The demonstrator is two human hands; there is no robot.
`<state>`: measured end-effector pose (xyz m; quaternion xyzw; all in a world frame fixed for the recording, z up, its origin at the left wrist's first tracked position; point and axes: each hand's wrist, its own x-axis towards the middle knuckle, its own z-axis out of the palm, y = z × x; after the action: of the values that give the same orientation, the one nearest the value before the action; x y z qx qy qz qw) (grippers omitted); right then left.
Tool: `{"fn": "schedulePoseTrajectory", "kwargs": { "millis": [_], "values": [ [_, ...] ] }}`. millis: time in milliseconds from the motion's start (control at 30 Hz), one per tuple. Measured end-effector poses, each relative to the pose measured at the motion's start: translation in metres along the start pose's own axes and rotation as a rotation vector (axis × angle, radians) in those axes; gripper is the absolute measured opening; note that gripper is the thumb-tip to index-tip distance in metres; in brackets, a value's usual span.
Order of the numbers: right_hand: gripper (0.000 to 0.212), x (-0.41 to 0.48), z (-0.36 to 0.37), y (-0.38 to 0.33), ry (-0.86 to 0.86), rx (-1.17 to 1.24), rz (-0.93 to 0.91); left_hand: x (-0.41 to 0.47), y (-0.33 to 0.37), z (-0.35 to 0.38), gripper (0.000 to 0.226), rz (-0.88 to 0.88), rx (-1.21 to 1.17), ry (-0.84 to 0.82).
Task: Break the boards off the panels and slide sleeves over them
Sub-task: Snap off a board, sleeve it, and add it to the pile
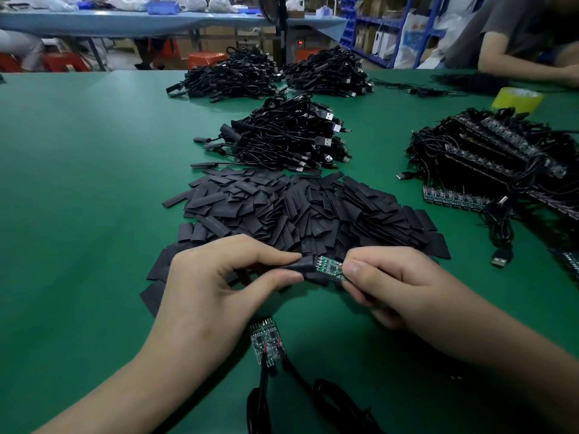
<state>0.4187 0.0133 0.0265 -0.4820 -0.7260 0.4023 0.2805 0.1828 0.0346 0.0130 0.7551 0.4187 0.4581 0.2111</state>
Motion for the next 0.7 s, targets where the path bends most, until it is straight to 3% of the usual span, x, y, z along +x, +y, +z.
{"fn": "schedulePoseTrajectory", "kwargs": {
  "millis": [400,600,700],
  "values": [
    [0.038,-0.003,-0.001,-0.005,-0.014,-0.258,-0.015,0.001,0.002,-0.002,0.021,0.043,0.070,-0.077],
    [0.038,-0.001,-0.011,-0.004,-0.171,0.004,0.091,0.002,0.003,-0.002,0.022,0.140,0.127,-0.134],
    [0.038,-0.001,-0.009,-0.003,-0.159,-0.017,0.085,0.001,0.003,-0.002,0.023,0.121,0.107,-0.134]
  ]
}}
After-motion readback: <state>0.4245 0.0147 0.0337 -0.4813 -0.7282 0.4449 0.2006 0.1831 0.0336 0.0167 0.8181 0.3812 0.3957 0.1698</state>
